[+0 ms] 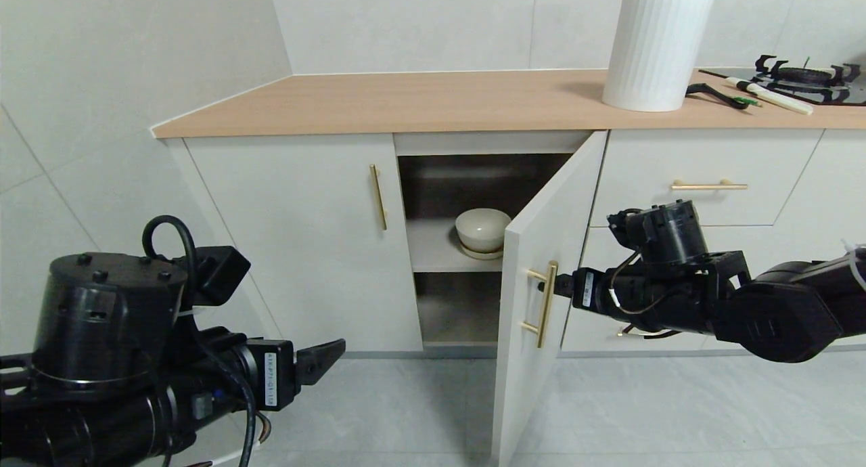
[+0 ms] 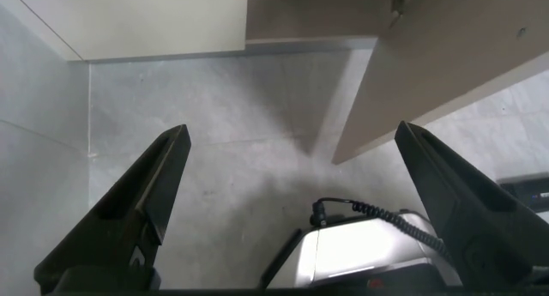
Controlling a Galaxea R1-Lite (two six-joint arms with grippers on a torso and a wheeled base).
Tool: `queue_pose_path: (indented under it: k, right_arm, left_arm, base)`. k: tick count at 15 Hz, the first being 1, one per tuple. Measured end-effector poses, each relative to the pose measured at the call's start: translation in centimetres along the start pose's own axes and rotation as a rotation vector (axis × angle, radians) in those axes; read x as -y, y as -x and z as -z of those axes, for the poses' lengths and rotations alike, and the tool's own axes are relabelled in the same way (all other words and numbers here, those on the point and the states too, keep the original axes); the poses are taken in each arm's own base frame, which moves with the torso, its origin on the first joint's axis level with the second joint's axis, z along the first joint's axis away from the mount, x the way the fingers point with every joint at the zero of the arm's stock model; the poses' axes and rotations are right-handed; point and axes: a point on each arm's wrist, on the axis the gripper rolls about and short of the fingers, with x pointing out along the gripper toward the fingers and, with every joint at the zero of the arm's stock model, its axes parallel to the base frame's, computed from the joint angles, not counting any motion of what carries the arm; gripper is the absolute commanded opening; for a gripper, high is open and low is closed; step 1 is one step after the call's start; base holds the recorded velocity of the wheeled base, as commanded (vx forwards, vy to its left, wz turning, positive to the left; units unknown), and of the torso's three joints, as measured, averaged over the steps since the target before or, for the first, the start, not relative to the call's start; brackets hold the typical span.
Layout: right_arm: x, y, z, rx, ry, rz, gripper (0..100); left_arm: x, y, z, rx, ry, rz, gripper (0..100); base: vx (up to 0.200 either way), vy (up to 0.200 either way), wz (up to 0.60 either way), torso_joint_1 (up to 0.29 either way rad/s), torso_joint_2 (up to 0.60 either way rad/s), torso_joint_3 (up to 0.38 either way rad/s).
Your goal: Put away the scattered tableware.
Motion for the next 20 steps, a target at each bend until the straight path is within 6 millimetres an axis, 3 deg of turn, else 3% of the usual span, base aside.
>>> queue_pose_path:
  k: [11, 16, 20]
  right_arm:
    - [-2.0, -2.0, 0.5, 0.127, -0.074, -0.048, 100]
    - [-2.2, -3.6, 0.6, 0.192, -0.112, -0.039, 100]
    - [-2.6, -5.1, -0.4, 0.308, -0.174, 0.064, 100]
  left_arm:
    - [0.0, -0.1, 0.0, -0.002, 0.000, -0.001, 100]
    - [0.1, -0.2, -0.1, -0.003, 0.003, -0.005, 100]
    - [0.1, -0.3, -0.1, -0.004, 0.003, -0.005, 100]
  base:
    - [0.200, 0.000, 0.00, 0.000, 0.00, 0.004]
    - [0.000, 0.000, 0.00, 0.000, 0.00, 0.000]
    - [0.000, 0.000, 0.00, 0.000, 0.00, 0.000]
